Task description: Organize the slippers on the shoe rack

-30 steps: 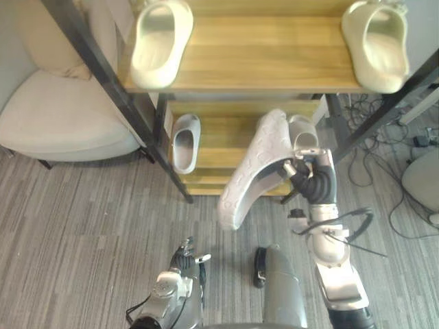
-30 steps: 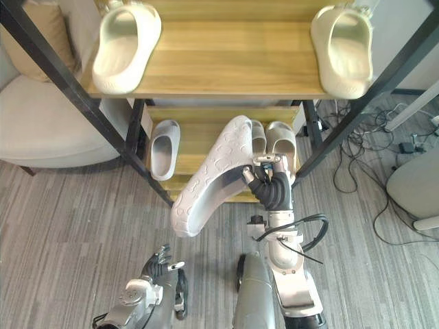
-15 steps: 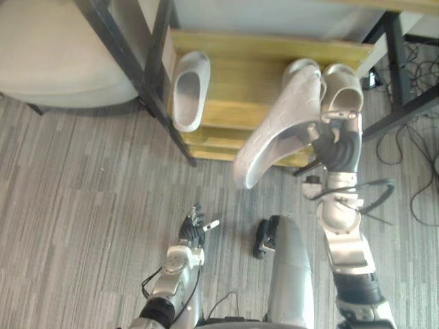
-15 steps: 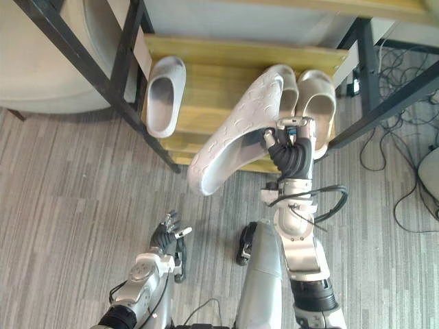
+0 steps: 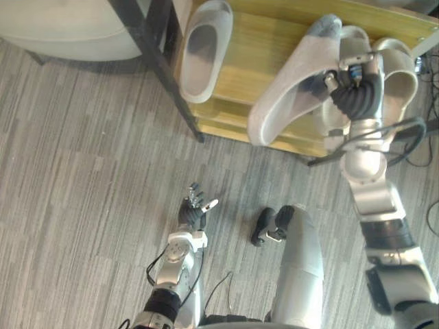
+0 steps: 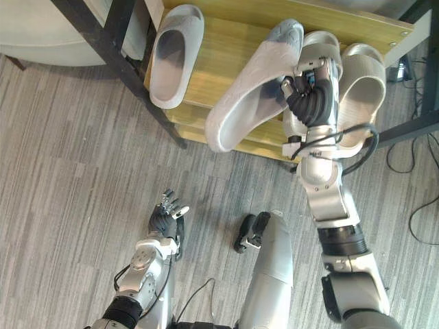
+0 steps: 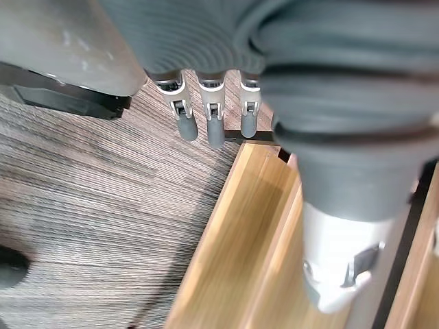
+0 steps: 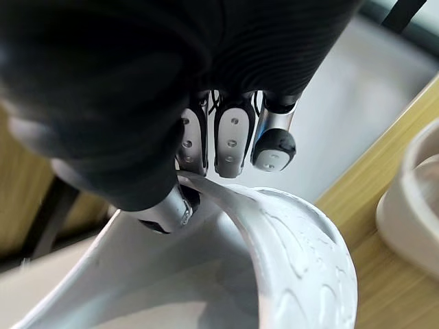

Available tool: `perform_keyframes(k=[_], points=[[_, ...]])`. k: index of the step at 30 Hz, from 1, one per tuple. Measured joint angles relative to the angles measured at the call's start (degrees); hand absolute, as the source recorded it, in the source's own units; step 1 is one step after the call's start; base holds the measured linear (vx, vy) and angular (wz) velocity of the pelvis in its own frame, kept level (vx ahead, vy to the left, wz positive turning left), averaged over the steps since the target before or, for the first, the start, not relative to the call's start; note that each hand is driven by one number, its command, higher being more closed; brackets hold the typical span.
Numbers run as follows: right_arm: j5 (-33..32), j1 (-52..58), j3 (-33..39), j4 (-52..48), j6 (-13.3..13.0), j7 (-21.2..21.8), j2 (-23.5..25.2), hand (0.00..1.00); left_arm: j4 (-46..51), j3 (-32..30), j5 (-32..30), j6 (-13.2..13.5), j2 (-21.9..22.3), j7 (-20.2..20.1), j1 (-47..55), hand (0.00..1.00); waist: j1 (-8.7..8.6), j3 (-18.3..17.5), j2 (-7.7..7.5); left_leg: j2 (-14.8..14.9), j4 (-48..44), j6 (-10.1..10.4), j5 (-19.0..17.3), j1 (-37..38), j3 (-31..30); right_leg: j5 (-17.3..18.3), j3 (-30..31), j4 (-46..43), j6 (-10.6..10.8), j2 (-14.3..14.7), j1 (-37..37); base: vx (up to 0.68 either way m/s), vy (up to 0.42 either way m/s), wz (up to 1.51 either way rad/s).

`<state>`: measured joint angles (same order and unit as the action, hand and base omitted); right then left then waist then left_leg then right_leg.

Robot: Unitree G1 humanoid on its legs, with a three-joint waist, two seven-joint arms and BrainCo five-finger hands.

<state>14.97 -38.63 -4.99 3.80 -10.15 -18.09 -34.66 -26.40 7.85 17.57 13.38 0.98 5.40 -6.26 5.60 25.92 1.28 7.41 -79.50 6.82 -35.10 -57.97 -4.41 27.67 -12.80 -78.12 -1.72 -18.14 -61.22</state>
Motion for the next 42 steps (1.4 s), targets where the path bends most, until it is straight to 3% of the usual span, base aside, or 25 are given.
perform_keyframes(k=[11,16,28,42], points=[[2.1,-16.2,-17.8,14.6,-1.2,5.5,-9.3,1.0,0.5,-0.2,0.5,1.5,-0.1,-0.8,-2.1,0.0,1.86,0.0,-0.02,-1.3,0.6,1.7,1.2,-3.8,-2.7,1.4,-3.1,-0.9,-0.2,-2.0,-1.7,0.05,-0.079,0.14],[6.1,-23.6,-22.7,19.5,-2.2,5.9,-10.5,1.0,2.3,-0.3,0.6,2.1,-0.3,-1.0,-2.7,0.0,3.15,0.9,-0.31,-2.1,1.3,2.5,2.3,-5.4,-3.3,1.4,-4.0,-1.3,-0.2,-3.0,-2.9,0.04,-0.069,0.13],[16.6,-29.2,-24.6,27.1,1.2,2.8,-10.2,1.0,1.2,-3.2,1.8,2.1,-3.8,-0.9,-3.1,0.0,4.4,1.5,-1.18,-2.9,2.8,3.0,4.0,-6.3,-4.1,1.4,-5.1,-0.6,-0.1,-3.9,-2.9,0.02,-0.056,0.07],[18.6,-33.2,-22.0,33.5,5.0,-1.6,-8.1,1.0,-0.7,-4.9,3.4,1.0,-5.2,-0.5,-1.2,0.0,4.72,1.6,-1.38,-3.1,5.2,3.7,6.2,-7.0,-5.0,1.3,-6.6,0.5,-0.4,-4.2,-2.9,0.03,-0.042,0.05]])
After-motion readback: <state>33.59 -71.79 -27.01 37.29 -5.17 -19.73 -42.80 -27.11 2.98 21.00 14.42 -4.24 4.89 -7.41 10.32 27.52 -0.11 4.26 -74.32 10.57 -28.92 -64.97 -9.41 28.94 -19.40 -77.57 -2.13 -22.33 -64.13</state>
